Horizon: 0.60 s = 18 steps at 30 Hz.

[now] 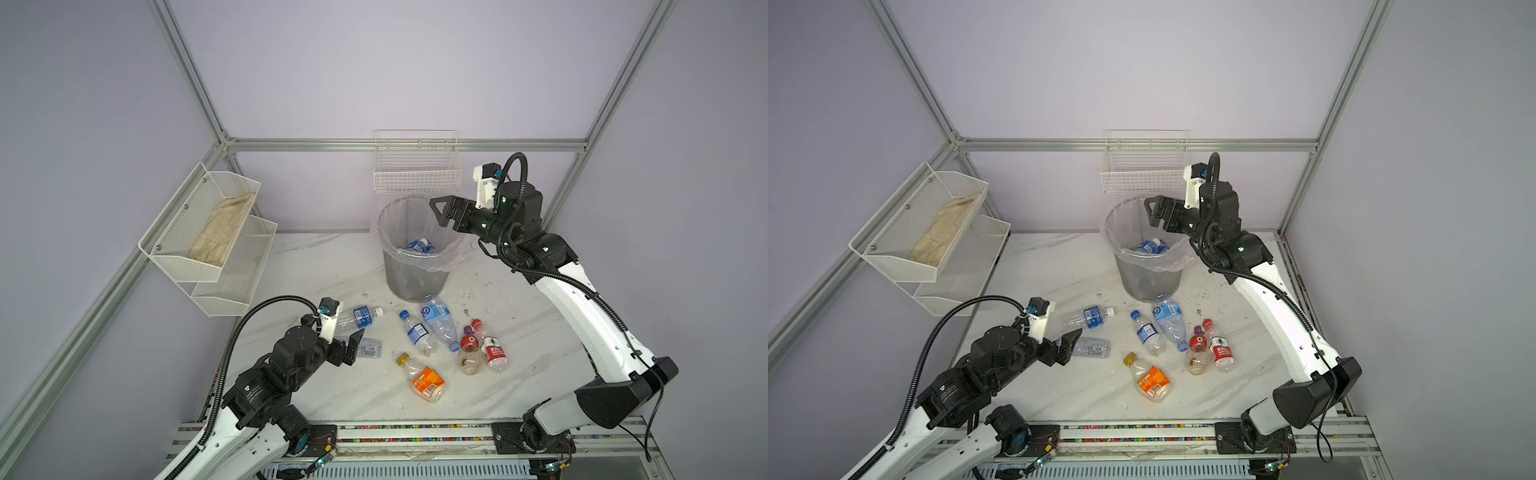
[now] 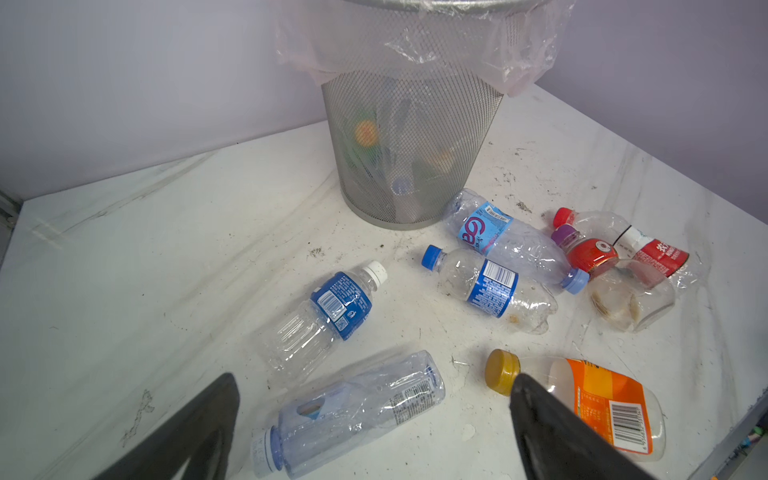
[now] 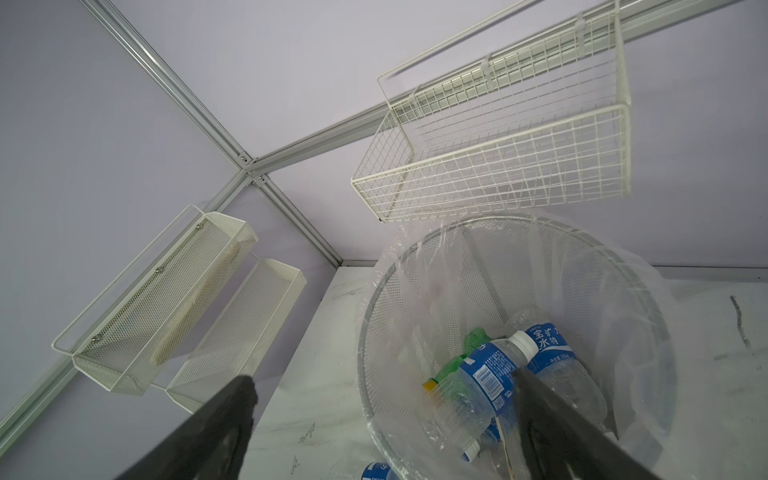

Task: Throw the plastic bottles in the bin
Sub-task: 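Open the right gripper to drop the water bottle into the wastebasket, then lower the left gripper onto the clear blue-tinted bottle while the right gripper withdraws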

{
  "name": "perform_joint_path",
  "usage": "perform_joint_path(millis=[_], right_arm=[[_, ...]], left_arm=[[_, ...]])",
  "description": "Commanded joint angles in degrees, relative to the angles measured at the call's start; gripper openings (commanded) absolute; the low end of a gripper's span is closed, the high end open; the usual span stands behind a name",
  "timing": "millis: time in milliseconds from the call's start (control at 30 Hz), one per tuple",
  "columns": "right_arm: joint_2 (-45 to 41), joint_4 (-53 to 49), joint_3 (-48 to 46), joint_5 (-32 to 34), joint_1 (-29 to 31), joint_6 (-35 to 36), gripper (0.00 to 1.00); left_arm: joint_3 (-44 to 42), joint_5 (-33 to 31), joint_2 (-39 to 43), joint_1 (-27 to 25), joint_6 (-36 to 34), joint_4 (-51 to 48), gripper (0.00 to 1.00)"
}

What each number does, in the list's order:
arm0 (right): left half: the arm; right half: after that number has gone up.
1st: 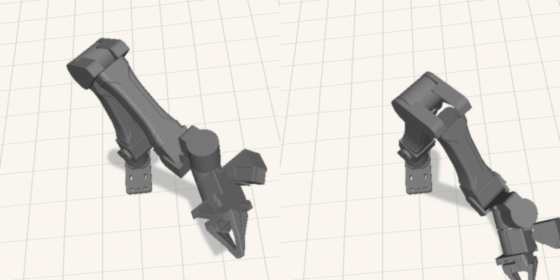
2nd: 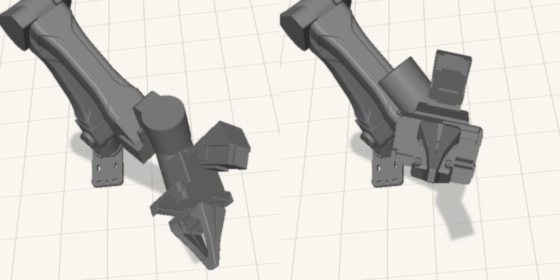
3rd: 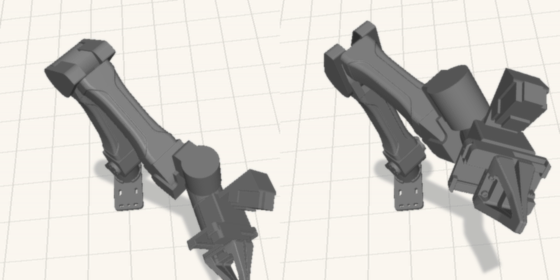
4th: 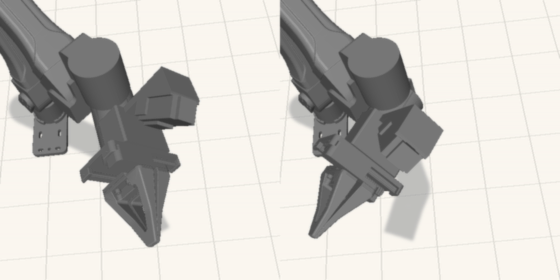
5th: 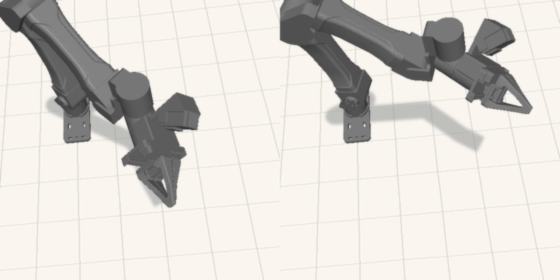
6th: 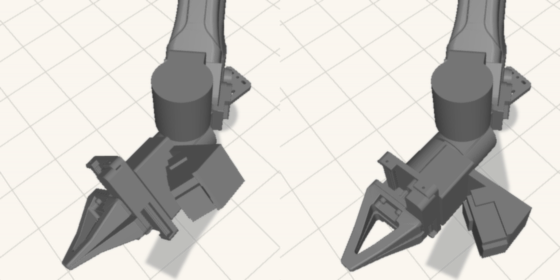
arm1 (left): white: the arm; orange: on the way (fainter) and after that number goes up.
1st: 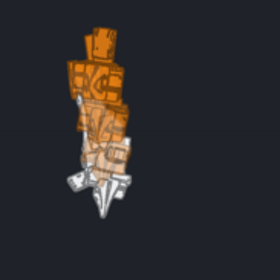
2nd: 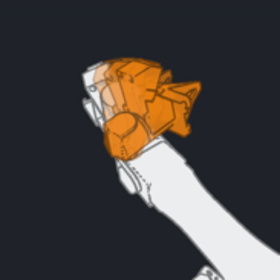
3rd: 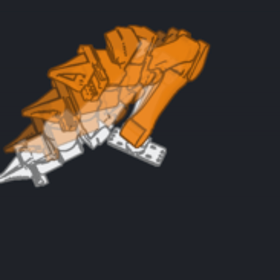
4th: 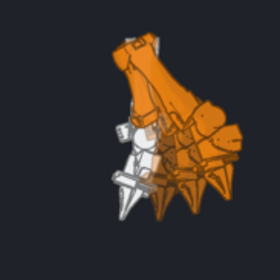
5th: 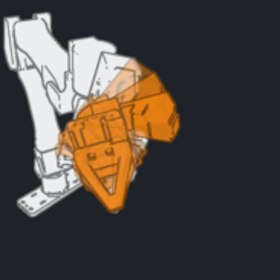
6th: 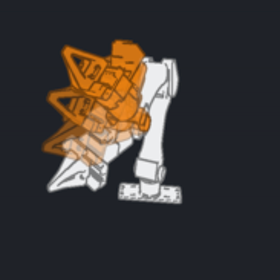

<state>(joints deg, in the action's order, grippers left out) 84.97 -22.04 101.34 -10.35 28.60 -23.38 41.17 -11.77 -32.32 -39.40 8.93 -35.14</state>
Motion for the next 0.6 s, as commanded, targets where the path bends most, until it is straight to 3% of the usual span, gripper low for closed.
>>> perform_joint_path(millis=[0,100,167,233,433,567], right_arm=[[-3.1,1.1,-1.6,-0.8,0.0,2.5,0.98],[-5.9,4.3,-5.1,-2.9,0.0,4.1,0.98],[-9.5,7.3,-8.2,-5.0,0.0,5.2,0.97],[-11.9,9.8,-10.8,-6.4,0.0,5.7,0.98],[-15.3,10.9,-14.3,-7.8,0.0,7.6,0.98],[-16.1,9.2,-15.1,-9.8,0.0,9.3,0.98]], left_arm=[[-2.9,5.4,-2.7,0.1,-1.5,2.4,1.0],[-2.5,9.2,-5.8,0.1,-4.1,2.8,1.0],[-1.7,16.3,-8.1,0.1,-10.6,2.2,1.0],[-1.5,19.6,-9.5,0.0,-15.2,2.2,1.0],[-0.6,17.6,-14.6,0.0,-26.7,1.1,1.0],[0.1,15.5,-20.2,0.1,-29.0,-1.0,1.0]])
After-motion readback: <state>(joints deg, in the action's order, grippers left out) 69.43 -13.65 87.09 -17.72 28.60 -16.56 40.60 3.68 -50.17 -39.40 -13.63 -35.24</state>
